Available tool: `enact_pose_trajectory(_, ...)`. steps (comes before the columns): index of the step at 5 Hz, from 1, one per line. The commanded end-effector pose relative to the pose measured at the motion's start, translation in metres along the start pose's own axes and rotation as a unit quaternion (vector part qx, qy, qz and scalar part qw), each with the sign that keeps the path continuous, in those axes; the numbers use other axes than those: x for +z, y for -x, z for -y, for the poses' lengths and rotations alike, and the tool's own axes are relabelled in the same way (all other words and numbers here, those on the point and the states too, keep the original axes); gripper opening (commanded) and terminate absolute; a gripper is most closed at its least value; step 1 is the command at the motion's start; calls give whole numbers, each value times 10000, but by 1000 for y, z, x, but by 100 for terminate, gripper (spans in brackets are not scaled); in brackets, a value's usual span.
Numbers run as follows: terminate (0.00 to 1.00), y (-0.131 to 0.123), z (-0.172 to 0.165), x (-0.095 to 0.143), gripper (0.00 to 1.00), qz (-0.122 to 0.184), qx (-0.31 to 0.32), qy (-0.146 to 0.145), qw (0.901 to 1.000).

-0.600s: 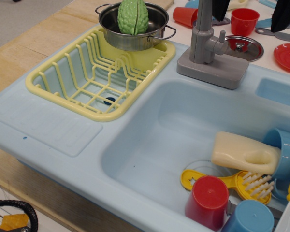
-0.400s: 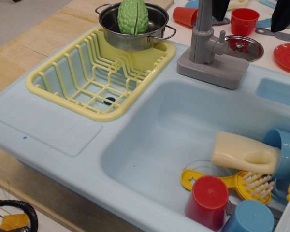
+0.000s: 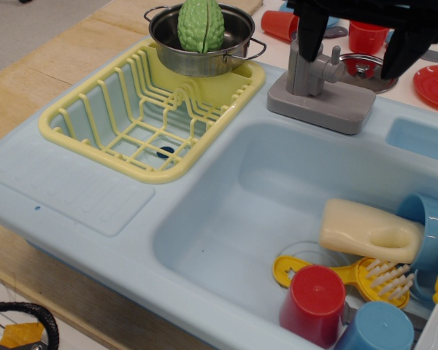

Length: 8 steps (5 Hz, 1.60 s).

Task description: Turn lever vertical to front

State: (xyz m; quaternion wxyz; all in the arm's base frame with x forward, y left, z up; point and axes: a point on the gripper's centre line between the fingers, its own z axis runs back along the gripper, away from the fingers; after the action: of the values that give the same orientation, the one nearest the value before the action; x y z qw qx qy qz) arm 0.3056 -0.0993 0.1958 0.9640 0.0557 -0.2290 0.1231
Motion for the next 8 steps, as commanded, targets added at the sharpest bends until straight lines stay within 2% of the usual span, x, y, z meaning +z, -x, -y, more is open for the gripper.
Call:
enact_pose_trajectory(1,0,-12,-7,6,100,388,180,172,9989)
enact_pose_trajectory(3,0,-24,6,0,100,439,154,293,9985)
enact_pose_trajectory(5,0,-27,9,-9,100,202,212,277,9992)
enact_pose_trajectory(8,0,-28,3,-20,100,106,190,265,9994)
